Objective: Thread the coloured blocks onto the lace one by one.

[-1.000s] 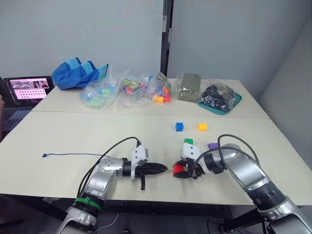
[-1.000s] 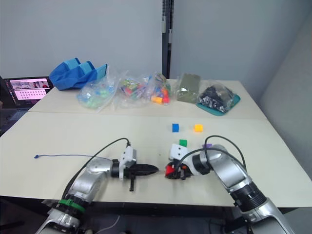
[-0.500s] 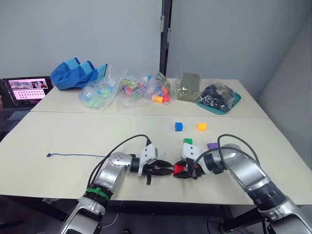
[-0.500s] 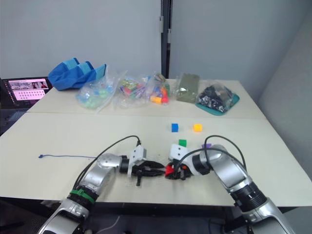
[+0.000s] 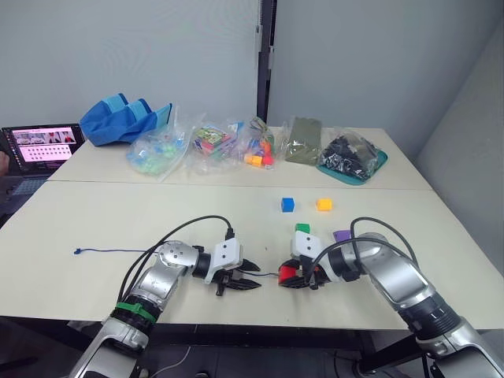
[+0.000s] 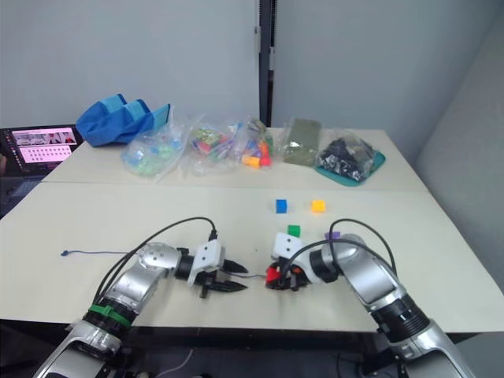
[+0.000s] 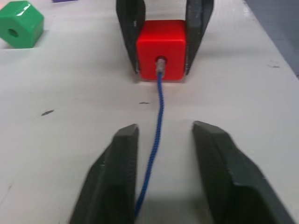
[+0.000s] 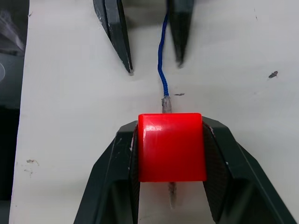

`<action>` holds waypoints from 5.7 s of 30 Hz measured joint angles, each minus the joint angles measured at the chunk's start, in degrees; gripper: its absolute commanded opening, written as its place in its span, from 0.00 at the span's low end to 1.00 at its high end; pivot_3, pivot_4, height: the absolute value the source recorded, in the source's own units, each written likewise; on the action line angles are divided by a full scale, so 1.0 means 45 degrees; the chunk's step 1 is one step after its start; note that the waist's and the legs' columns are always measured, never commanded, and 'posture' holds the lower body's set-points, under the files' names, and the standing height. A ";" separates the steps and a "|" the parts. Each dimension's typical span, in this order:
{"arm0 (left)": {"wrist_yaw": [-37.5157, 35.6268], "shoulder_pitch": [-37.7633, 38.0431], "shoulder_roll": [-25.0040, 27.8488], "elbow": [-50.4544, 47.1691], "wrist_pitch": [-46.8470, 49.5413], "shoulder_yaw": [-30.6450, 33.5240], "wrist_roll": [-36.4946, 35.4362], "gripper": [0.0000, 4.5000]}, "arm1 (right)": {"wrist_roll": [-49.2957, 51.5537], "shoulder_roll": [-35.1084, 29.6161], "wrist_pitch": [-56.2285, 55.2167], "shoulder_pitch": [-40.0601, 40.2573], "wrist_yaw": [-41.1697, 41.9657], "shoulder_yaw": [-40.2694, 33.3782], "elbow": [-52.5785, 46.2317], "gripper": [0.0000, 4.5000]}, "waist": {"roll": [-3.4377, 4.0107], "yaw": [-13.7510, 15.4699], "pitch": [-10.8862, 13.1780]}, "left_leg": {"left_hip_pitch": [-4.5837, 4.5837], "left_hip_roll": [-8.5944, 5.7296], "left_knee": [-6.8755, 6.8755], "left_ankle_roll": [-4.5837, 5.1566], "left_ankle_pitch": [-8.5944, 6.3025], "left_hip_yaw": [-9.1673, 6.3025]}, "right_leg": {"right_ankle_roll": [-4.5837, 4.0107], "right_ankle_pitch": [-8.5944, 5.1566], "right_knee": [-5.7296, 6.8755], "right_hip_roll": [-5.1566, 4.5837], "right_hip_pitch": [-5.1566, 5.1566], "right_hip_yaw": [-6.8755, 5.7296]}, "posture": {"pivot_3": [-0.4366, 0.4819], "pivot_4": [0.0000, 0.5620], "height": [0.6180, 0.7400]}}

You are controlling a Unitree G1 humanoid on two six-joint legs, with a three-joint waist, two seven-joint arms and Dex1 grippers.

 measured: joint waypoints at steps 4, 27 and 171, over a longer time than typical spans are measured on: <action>0.0129 -0.0001 -0.0100 0.0013 0.0009 0.0009 0.0008 0.00 | 0.0000 0.0012 -0.0003 0.0000 -0.0020 0.0000 0.0000 0.27 | 0.0000 -0.0005 0.0000 | 0.0000 0.0000 0.0000 0.0000 0.0000 0.0000 | 0.0001 0.0000 -0.0001 0.0000 0.0000 0.0001 | 0.48 0.27 1.00; 0.0597 -0.0338 -0.1236 0.0374 0.0897 -0.0133 -0.0154 0.56 | 0.0017 0.0044 0.0050 0.0037 -0.0165 0.0039 -0.0120 0.27 | 0.0000 -0.0011 0.0000 | 0.0000 0.0000 0.0002 0.0000 0.0000 0.0000 | 0.0000 0.0000 0.0000 0.0000 0.0001 0.0001 | 0.48 0.27 1.00; -0.0161 -0.0079 -0.2017 0.2200 -0.1380 0.0782 -0.1138 0.00 | -0.1045 -0.0766 -0.0683 -0.0304 -0.0027 0.0749 -0.1116 0.00 | -0.0048 0.0034 0.0000 | -0.0002 0.0018 -0.0008 -0.0024 0.0011 0.0025 | -0.0019 -0.0013 0.0011 0.0003 -0.0003 -0.0021 | 0.48 0.27 1.00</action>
